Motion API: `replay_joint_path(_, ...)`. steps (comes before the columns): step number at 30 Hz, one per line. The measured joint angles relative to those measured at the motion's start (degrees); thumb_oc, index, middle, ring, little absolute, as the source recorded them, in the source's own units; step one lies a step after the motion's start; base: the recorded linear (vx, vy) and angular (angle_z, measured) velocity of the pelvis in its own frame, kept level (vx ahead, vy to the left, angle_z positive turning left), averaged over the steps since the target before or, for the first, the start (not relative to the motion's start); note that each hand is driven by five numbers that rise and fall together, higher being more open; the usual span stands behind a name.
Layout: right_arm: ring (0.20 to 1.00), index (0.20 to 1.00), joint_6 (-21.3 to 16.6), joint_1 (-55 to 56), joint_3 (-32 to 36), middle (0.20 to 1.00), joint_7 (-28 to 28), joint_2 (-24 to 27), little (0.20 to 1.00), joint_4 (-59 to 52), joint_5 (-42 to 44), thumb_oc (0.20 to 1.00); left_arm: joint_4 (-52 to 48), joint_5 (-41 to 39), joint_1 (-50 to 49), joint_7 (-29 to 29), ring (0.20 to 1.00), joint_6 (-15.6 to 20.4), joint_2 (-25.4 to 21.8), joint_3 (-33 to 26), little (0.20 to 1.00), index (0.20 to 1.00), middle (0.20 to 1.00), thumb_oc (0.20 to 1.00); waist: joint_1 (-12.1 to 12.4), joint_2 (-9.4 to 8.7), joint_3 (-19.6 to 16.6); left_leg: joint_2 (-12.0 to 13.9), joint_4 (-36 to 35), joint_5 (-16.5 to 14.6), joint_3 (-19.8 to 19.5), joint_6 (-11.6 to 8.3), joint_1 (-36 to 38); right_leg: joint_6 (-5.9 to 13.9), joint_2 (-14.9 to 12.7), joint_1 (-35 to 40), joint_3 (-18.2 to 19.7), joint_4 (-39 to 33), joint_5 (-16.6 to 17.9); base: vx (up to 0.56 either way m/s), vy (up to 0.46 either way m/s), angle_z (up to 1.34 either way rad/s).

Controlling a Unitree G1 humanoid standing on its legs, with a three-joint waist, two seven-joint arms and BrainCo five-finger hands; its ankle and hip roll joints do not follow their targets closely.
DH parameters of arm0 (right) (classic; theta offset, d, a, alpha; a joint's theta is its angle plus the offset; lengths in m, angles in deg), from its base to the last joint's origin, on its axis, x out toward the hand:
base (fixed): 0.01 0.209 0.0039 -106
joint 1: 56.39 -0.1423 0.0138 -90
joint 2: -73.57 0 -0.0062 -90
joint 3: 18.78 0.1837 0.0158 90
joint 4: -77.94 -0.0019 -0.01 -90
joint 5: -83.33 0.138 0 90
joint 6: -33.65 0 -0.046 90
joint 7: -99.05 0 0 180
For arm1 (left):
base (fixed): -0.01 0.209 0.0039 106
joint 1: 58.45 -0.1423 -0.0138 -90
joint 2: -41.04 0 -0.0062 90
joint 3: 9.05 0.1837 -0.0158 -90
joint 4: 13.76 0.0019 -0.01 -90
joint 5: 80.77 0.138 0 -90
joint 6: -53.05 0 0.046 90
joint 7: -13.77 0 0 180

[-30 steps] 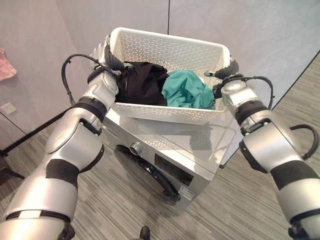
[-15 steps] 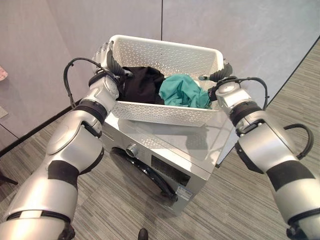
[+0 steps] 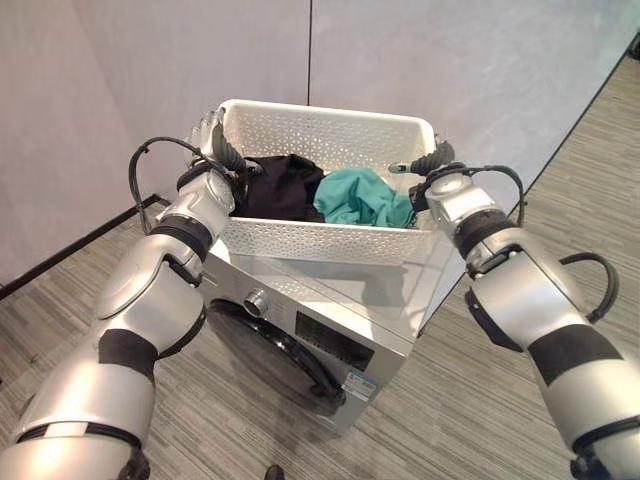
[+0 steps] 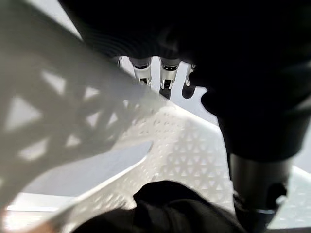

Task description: Grab the laundry basket,head to the washer,open it,put in the laundry and shut it.

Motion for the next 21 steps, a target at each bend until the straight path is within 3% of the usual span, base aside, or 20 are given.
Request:
replay_joint_path(4,1.0,1.0,-1.2,-1.6,-0.2,1.0,-1.4,-0.4,1.0,-4.5,2.2,1.0,-3.7,0.5,0.6,0.5,1.0,3.6,2.5,1.9,1.0,1.0,1.0,1.0,-0.4,-0.18,0.0,-0.1,0.0,-0.3,0.2,0.19,0.2,0.11,-0.2,0.1,0.0,0.0,0.1,0.01,0.017,-0.03)
replay_joint_path(21,1.0,1.0,-2.0,-6.3,-2.5,1.0,-2.5,2.9,1.0,-5.6,4.9,1.0,-5.3,-0.8,2.7,1.1,1.0,3.7,1.5,1.7,1.0,1.0,1.0,1.0,-0.6,-1.33,0.3,-0.4,0.0,-0.5,0.2,0.52,0.4,0.17,-0.4,0.2,-0.5,0.0,0.0,0.01,0.005,0.0)
